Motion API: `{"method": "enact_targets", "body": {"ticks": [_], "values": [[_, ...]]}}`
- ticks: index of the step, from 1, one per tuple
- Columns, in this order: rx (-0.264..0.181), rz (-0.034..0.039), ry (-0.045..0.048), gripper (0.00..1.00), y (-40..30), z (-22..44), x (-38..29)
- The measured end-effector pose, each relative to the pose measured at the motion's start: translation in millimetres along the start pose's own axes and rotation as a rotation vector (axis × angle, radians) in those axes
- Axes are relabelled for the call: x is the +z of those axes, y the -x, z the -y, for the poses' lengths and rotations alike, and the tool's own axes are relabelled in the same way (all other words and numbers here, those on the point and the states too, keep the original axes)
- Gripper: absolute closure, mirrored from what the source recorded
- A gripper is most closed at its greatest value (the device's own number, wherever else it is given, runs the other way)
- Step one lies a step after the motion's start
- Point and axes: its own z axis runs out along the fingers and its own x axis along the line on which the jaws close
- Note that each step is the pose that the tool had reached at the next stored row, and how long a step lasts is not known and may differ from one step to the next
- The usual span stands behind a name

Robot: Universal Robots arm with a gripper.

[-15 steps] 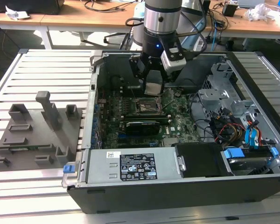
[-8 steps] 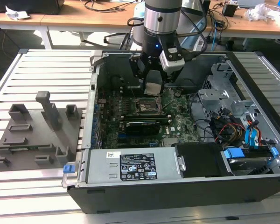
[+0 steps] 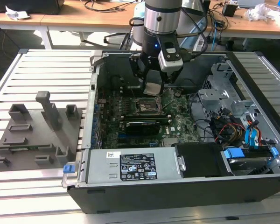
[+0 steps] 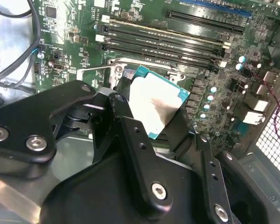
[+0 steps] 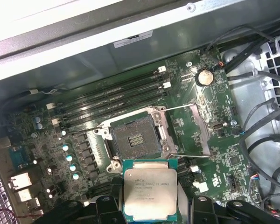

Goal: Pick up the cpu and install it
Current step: 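Place the cpu into insertion slot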

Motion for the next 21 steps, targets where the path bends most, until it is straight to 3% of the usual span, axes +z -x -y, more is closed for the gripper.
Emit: {"method": "enact_targets", "body": {"ticks": [21], "values": [[0.149,-0.0081,-0.0039,0.45,0.0,0.0,0.0]]}}
